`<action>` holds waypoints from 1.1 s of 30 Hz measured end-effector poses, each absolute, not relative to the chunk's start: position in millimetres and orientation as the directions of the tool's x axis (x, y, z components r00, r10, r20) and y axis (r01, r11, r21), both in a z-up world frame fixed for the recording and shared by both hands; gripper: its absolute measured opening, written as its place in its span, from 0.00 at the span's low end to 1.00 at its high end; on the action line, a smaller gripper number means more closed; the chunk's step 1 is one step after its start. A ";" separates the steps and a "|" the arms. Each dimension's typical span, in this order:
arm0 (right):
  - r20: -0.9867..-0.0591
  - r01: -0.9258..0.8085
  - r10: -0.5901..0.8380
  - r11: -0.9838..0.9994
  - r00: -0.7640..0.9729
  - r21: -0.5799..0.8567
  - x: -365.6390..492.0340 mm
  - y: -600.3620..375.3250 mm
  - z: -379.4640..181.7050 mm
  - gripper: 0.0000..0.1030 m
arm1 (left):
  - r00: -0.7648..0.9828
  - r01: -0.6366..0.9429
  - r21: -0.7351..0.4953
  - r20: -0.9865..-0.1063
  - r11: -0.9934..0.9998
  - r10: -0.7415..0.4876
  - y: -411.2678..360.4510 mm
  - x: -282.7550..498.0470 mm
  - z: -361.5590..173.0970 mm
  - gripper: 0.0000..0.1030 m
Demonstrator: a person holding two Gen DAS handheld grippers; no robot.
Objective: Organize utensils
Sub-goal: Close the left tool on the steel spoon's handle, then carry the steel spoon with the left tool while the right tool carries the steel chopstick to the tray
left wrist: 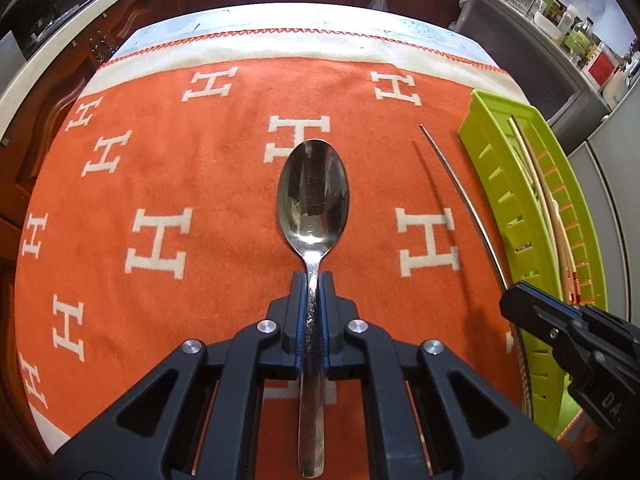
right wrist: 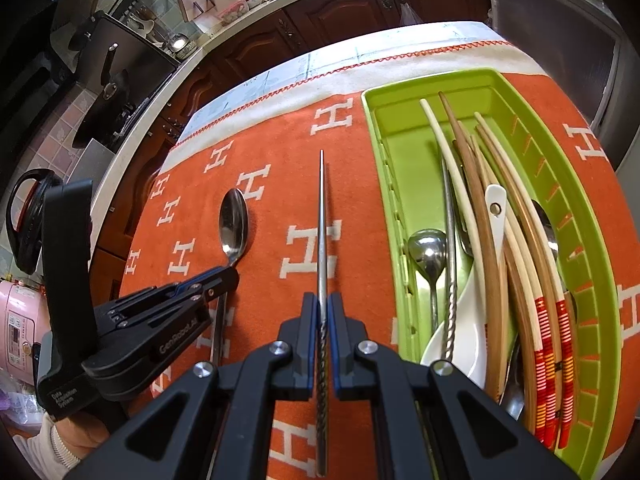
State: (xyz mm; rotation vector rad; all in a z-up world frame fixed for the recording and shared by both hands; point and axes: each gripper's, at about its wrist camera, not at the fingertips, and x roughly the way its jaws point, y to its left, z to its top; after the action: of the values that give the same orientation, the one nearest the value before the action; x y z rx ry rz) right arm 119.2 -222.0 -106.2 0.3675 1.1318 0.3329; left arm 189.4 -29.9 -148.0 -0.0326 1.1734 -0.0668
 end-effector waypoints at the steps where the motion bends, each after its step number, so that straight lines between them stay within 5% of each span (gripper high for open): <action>1: -0.810 -0.070 0.439 0.891 0.389 0.448 119.2 -222.7 -106.2 0.05 | 0.389 0.035 -0.065 -0.918 0.997 -0.074 -28.8 188.0 -146.3 0.04; 33: -0.734 -0.091 0.480 0.860 0.480 0.503 86.0 -243.2 -72.6 0.05 | 0.472 0.147 -0.149 -0.858 0.978 -0.201 -62.4 138.1 -73.5 0.03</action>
State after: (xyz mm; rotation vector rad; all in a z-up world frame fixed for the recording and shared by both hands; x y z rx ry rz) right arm 86.0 -243.2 -72.6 0.4290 1.0177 0.3616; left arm 138.1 -62.4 -73.5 -0.0572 1.0577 -0.2131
